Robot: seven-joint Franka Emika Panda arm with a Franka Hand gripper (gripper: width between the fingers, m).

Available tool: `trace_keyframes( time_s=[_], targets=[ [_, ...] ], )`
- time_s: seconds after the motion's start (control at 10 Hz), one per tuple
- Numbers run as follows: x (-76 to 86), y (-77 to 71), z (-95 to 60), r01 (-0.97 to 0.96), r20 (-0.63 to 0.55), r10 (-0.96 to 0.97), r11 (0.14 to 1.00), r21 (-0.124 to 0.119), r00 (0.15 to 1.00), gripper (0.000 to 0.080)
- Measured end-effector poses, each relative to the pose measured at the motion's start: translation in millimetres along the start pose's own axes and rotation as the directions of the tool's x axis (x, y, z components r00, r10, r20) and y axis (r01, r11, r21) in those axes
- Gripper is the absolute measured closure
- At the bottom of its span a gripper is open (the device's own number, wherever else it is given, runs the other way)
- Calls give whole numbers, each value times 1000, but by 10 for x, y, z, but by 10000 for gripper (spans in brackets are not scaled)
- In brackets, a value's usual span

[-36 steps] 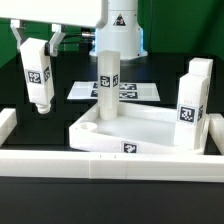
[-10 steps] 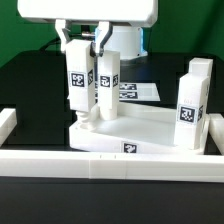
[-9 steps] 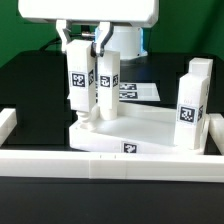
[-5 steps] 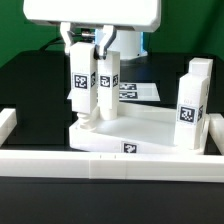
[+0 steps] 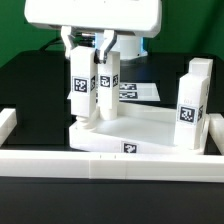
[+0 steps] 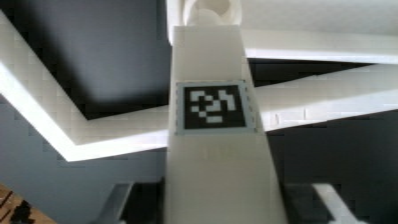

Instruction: Assemble desk

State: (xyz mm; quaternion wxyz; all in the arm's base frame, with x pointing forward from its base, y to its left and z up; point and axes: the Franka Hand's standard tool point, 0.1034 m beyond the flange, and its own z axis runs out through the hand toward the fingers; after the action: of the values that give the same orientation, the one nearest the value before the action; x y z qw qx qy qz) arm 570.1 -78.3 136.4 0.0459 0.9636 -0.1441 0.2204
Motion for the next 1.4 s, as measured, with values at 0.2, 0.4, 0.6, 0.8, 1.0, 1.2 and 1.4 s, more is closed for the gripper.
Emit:
trace_keyframes(
  time_s=[0.2, 0.4, 0.6, 0.8, 1.0, 1.2, 1.4],
  targets=[
    [-7, -14, 5, 3, 1, -3, 1000, 1, 1000, 509],
    [-9, -27, 4, 5, 1, -5, 1000, 2, 1000, 509],
    [-9, -26, 4, 5, 1, -5, 1000, 2, 1000, 509],
    [-9, -26, 4, 5, 1, -5, 1000, 2, 1000, 509],
    [-9, -26, 4, 5, 1, -5, 1000, 2, 1000, 509],
    [-20, -12, 2, 4, -6, -4, 1000, -1, 1000, 509],
    [-21, -19, 1, 5, -7, -5, 1000, -1, 1000, 509]
  ],
)
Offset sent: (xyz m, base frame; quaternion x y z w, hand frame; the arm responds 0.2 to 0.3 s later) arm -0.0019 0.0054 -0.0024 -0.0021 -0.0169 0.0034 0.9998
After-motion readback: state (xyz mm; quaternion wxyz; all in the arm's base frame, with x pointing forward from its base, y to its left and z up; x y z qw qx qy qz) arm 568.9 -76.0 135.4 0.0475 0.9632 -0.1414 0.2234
